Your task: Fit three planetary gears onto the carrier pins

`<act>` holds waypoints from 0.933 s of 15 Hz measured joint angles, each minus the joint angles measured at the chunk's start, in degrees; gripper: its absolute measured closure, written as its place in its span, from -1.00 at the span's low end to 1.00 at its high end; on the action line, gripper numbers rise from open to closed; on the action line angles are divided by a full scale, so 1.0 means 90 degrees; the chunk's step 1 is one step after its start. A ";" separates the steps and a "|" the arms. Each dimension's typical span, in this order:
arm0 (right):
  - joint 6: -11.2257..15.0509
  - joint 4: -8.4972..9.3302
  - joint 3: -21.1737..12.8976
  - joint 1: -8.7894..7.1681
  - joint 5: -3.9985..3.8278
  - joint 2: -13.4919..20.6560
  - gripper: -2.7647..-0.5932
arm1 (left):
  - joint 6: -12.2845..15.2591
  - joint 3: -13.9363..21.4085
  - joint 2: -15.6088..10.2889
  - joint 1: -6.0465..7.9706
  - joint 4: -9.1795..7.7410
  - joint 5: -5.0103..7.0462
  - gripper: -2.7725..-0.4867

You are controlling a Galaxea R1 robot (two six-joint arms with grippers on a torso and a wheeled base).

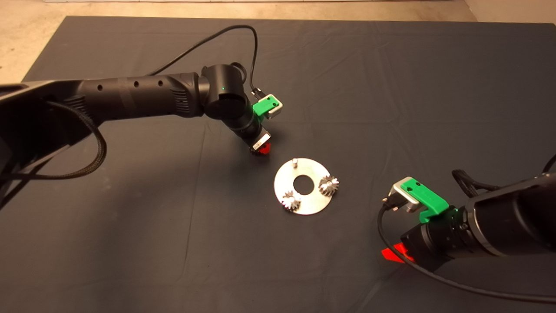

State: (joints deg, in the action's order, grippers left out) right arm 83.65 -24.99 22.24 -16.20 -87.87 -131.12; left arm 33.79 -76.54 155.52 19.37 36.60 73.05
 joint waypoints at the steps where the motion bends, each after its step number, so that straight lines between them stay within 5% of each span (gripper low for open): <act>1: 0.0000 0.0008 0.0000 0.0000 0.0000 0.0000 -0.31 | 0.0000 0.0003 0.0000 0.0000 0.0000 -0.0012 -0.61; 5: 0.0003 0.0029 0.0000 0.0000 0.0000 0.0000 -0.31 | 0.0000 0.0003 -0.0003 -0.0003 0.0000 -0.0192 -0.53; 14: 0.0002 0.0048 0.0000 -0.0002 0.0000 0.0003 -0.31 | 0.0003 0.0003 -0.0037 -0.0018 -0.0005 -0.0242 -0.16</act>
State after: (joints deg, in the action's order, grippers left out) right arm 83.67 -24.55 22.24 -16.22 -87.87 -131.10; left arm 33.82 -76.52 155.18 19.21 36.55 70.86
